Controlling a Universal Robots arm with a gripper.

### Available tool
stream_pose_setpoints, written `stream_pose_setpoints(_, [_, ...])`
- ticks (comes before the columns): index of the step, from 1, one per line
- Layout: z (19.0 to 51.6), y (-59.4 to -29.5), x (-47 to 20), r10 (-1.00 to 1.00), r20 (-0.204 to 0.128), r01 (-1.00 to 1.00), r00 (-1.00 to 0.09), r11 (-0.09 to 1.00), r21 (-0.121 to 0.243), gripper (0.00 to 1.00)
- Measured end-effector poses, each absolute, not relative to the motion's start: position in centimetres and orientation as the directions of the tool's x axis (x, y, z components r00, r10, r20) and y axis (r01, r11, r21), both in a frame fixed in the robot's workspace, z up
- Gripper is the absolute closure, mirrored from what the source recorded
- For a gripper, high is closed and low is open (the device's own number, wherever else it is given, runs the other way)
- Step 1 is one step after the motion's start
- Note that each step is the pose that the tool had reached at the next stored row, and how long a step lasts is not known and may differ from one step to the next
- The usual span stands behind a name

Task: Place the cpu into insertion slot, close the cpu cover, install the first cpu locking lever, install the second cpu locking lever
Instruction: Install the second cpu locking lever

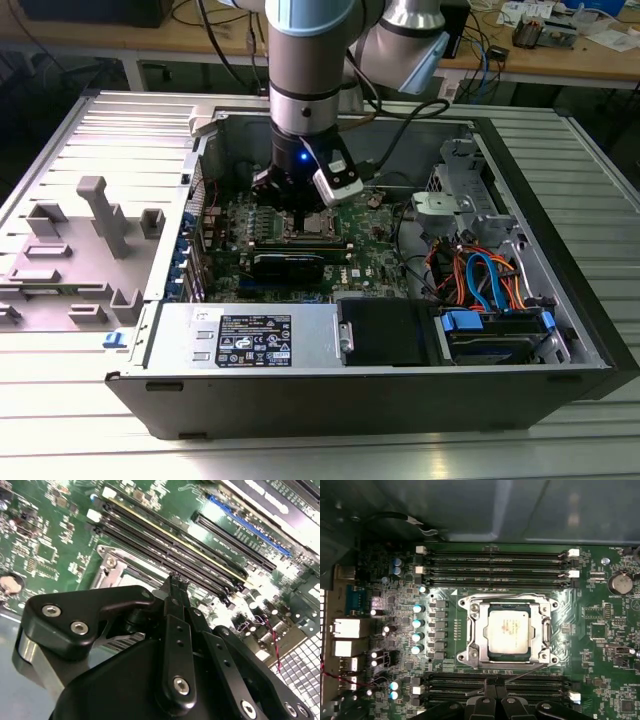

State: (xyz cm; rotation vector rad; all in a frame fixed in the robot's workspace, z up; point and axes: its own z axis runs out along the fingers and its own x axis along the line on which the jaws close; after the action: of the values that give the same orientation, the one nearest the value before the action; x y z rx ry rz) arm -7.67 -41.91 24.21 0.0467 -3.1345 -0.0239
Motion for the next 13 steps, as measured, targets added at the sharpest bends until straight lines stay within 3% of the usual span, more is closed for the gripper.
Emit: stream_pose_setpoints(13, [24.88, -42.46, -7.73, -0.045, 0.016, -0.044, -0.999, 0.999, 0.021, 0.89])
